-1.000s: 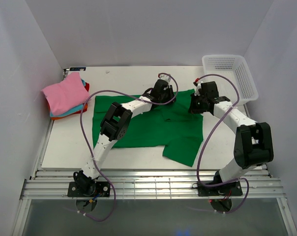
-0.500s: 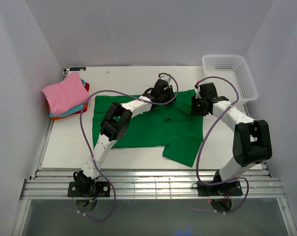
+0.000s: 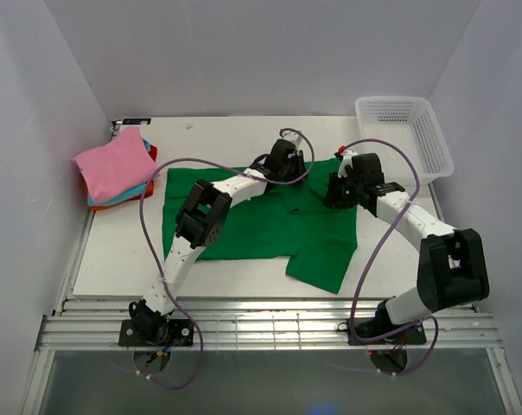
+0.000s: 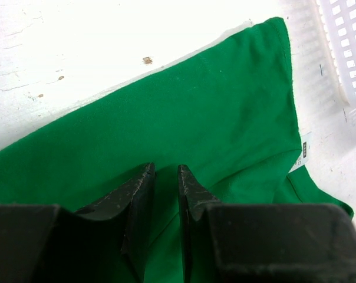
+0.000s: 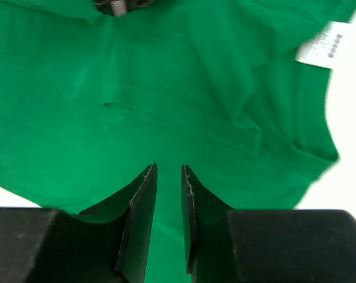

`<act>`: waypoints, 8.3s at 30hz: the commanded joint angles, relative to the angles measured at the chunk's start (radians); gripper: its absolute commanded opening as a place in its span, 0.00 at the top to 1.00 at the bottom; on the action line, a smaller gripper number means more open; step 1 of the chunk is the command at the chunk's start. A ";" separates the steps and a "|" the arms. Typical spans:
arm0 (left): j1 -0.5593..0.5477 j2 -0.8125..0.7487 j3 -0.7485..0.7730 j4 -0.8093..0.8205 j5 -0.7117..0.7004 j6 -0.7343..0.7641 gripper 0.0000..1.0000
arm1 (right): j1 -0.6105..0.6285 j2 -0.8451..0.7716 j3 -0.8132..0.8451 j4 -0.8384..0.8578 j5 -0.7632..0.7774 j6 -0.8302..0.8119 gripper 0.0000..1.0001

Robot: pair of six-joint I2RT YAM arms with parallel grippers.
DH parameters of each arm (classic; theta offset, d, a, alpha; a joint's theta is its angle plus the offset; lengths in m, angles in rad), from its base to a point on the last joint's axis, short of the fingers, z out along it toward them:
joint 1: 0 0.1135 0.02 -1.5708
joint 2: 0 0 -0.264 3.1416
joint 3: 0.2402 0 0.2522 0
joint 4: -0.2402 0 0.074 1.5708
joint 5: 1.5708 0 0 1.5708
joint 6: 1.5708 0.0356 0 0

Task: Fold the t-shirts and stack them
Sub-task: Fold the tshirt

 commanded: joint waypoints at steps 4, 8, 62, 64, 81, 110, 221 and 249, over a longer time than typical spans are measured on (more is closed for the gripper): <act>0.002 -0.073 -0.007 -0.048 -0.028 0.041 0.66 | 0.046 0.064 -0.010 0.113 -0.127 -0.029 0.71; 0.002 -0.076 -0.011 -0.059 -0.042 0.049 0.65 | 0.098 0.116 0.016 0.128 -0.124 -0.033 0.68; 0.094 -0.237 -0.226 0.067 -0.031 0.031 0.57 | 0.279 0.426 0.260 0.145 0.067 -0.090 0.68; 0.096 -0.234 -0.226 0.065 -0.028 0.029 0.57 | 0.287 0.422 0.248 0.143 0.078 -0.092 0.73; 0.105 -0.168 -0.203 0.042 -0.009 0.012 0.57 | 0.307 0.334 0.261 0.113 0.046 -0.099 0.92; 0.111 -0.163 -0.200 0.038 -0.016 0.017 0.57 | 0.330 0.347 0.303 0.039 0.046 -0.099 0.64; 0.399 -0.659 -0.837 -0.045 -0.642 -0.041 0.47 | 0.000 0.288 0.412 0.102 0.046 -0.067 0.72; 0.471 -0.642 -0.912 0.265 -0.533 0.040 0.49 | 0.146 0.448 0.482 0.099 0.026 -0.072 0.73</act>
